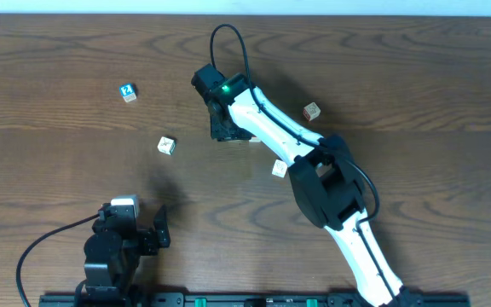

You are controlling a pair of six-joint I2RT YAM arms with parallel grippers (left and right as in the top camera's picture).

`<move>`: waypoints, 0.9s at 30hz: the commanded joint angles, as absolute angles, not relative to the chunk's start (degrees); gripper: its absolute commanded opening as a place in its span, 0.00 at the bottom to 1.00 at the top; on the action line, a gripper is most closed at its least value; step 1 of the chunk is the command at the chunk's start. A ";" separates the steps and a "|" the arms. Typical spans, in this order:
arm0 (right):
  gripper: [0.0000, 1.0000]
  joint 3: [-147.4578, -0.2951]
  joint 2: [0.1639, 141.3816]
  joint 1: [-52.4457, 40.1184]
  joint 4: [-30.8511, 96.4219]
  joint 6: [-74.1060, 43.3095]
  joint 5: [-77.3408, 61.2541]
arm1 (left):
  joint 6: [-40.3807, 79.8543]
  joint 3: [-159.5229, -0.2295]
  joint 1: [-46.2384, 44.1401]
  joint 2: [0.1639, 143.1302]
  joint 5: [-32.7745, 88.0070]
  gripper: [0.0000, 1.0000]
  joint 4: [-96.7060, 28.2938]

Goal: Spell out Ai2
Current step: 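Carry the 'A' block and place it left of the 'I' block, then release the 'A' block and withdraw the right gripper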

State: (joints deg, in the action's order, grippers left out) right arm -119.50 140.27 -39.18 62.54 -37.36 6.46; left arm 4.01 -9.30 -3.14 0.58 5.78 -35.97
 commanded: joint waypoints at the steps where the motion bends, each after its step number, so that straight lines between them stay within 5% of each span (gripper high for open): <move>1: 0.41 -119.00 141.71 -39.03 62.63 -37.63 7.25 | 3.40 -9.02 -2.92 0.25 5.78 0.96 -35.99; 24: 0.54 -119.02 141.34 -36.75 52.64 -31.59 10.72 | 3.40 -9.02 -2.92 0.25 5.78 0.95 -35.99; 27: 0.48 -119.04 138.54 -35.66 50.22 -30.22 10.52 | 3.38 -9.02 -2.92 0.25 5.78 0.95 -35.99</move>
State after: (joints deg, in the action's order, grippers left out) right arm -119.46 140.22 -37.17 51.00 -32.38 9.28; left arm 4.01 -9.28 -3.14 0.58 5.78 -35.97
